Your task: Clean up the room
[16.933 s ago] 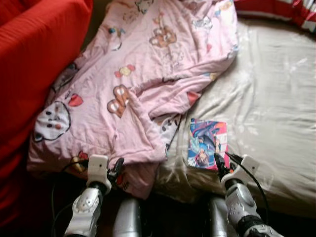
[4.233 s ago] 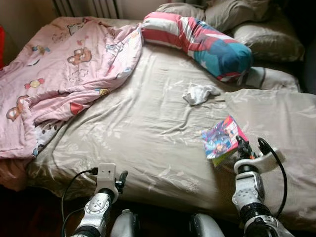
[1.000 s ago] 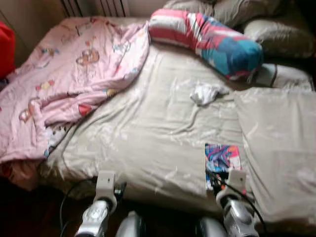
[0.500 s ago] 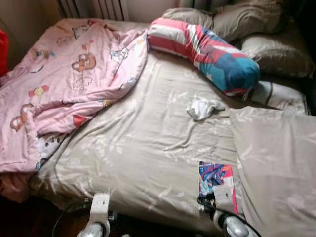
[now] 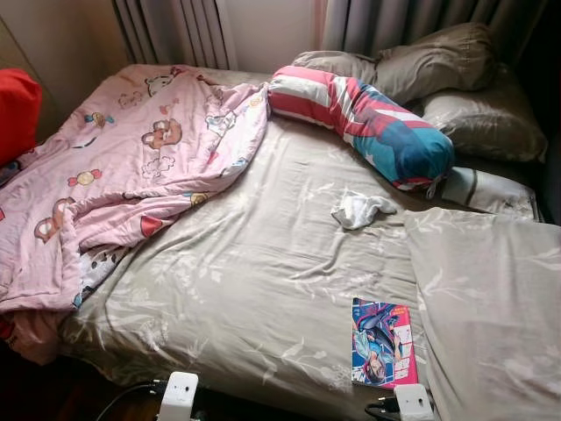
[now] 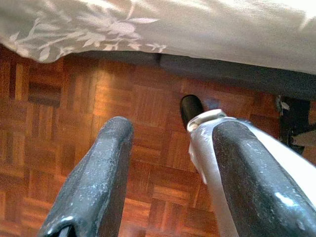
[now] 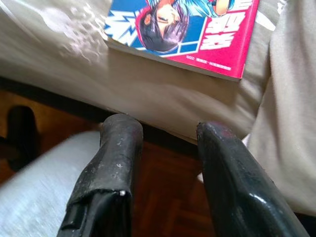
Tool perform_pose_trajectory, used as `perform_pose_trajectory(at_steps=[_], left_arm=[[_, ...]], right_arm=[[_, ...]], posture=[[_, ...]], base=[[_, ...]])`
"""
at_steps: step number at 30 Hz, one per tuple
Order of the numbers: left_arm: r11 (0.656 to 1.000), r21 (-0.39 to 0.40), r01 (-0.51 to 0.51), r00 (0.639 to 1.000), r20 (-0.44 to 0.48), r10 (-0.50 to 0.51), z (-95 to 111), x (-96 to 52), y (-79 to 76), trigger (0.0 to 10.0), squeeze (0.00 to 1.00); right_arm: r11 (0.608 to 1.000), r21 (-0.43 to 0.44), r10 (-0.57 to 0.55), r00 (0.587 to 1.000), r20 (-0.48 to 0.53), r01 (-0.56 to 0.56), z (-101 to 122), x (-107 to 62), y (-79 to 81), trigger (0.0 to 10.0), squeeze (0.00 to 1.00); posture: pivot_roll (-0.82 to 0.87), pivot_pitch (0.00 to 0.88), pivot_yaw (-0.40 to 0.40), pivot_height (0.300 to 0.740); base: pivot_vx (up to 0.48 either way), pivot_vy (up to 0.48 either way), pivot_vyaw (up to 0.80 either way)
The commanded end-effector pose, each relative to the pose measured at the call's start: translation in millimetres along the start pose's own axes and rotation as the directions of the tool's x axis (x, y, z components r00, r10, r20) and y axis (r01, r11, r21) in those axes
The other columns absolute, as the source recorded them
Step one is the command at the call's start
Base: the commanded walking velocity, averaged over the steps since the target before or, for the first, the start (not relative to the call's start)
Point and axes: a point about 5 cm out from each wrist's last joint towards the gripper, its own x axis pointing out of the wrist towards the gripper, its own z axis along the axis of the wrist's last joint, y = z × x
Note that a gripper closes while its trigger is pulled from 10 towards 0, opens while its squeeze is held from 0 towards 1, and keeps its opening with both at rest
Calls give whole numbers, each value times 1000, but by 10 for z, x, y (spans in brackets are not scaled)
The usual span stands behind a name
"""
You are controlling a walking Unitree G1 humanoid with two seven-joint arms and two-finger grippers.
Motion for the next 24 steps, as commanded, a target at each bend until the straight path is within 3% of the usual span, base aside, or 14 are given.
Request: perform_pose_trajectory(at_steps=[1, 4, 9, 24], left_arm=[[1000, 18, -14, 998, -60, 15, -167, -31, 48, 10000, 0], [1000, 22, -12, 998, -65, 14, -183, -34, 46, 10000, 0], [997, 72, 8, 998, -62, -4, -179, -33, 28, 10000, 0], [997, 81, 5, 997, -79, 2, -227, -45, 65, 10000, 0]], right_arm=[[1000, -24, -5, 1000, -23, 5, -33, -2, 35, 10000, 0], [1000, 4, -8, 1000, -19, 8, -33, -3, 43, 10000, 0], [1000, 28, 0, 1000, -20, 0, -6, 8, 76, 10000, 0], [1000, 20, -4, 1000, -21, 4, 5, 11, 74, 10000, 0]], posture=[[-61, 91, 32, 740], [-64, 89, 38, 740], [-61, 105, 39, 740], [-55, 127, 35, 740]], base=[[0, 315, 794], [0, 324, 794], [0, 348, 0], [0, 354, 0]])
